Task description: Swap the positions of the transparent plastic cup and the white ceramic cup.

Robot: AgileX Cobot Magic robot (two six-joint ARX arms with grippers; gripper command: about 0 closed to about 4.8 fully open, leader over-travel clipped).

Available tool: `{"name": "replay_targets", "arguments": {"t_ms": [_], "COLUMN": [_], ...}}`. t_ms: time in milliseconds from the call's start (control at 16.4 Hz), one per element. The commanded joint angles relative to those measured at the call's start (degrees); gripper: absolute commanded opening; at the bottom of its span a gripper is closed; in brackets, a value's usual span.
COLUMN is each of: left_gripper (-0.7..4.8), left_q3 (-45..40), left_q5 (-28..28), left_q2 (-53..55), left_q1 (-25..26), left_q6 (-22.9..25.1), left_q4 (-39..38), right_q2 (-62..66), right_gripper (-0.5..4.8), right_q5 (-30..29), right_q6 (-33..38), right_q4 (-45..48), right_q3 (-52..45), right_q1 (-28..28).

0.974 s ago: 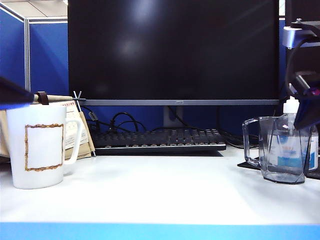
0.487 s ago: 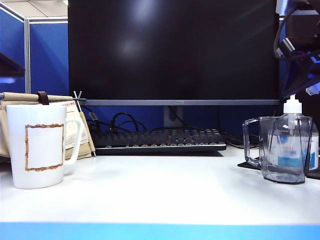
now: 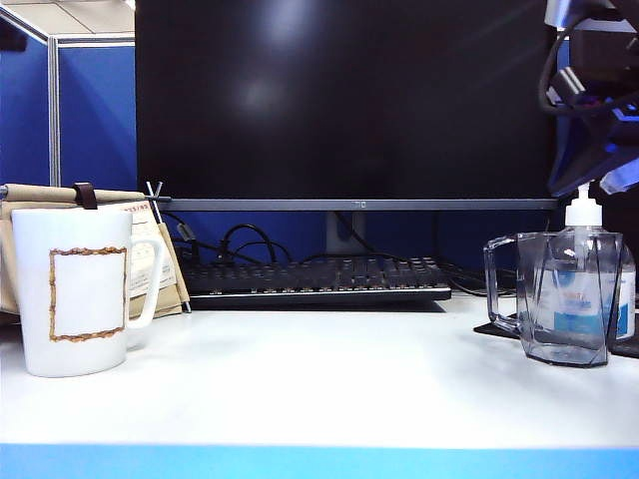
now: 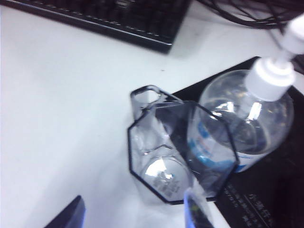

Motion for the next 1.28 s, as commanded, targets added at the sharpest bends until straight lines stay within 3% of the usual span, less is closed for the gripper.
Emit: {"name": "replay_targets", "arguments": {"t_ms": [61, 365, 548, 730, 974, 1095, 1278], "left_gripper": [2.38, 2.37, 2.37, 2.37, 2.31, 1.79, 1.74], "left_q3": [0.39, 0.5, 0.55, 2.38, 5.46, 5.46, 5.46], "left_q5": [-2.27, 5.6, 8.11, 16.81, 17.73, 17.55, 16.26], "left_q2": [2.29, 20.94, 36.44, 50.07, 55.71, 55.71, 55.84], "left_q1": [0.07, 0.07, 0.07, 0.02, -1.33, -1.33, -1.64], "left_q6": [0.72, -8.0, -15.91, -22.21, -24.22, -26.77, -26.97], "left_q4": [1.29, 16.61, 30.21, 41.72, 41.57, 41.44, 40.39], "right_q2": [-0.17, -0.15, -0.17, -0.15, -0.15, -0.17, -0.15], "right_gripper": [2.74, 2.74, 2.74, 2.74, 2.74, 2.74, 2.74], "right_q5": [-1.27, -2.91, -2.89, -2.91, -2.91, -2.86, -2.89], "right_q6": [0.33, 1.57, 1.55, 1.51, 1.49, 1.33, 1.05], "right_q4": [1.31, 3.89, 4.11, 4.11, 4.37, 4.37, 4.37], "right_q3": [0.37, 0.37, 0.37, 0.37, 0.37, 0.37, 0.37], "right_q1": [0.09, 0.09, 0.11, 0.09, 0.09, 0.09, 0.09]}}
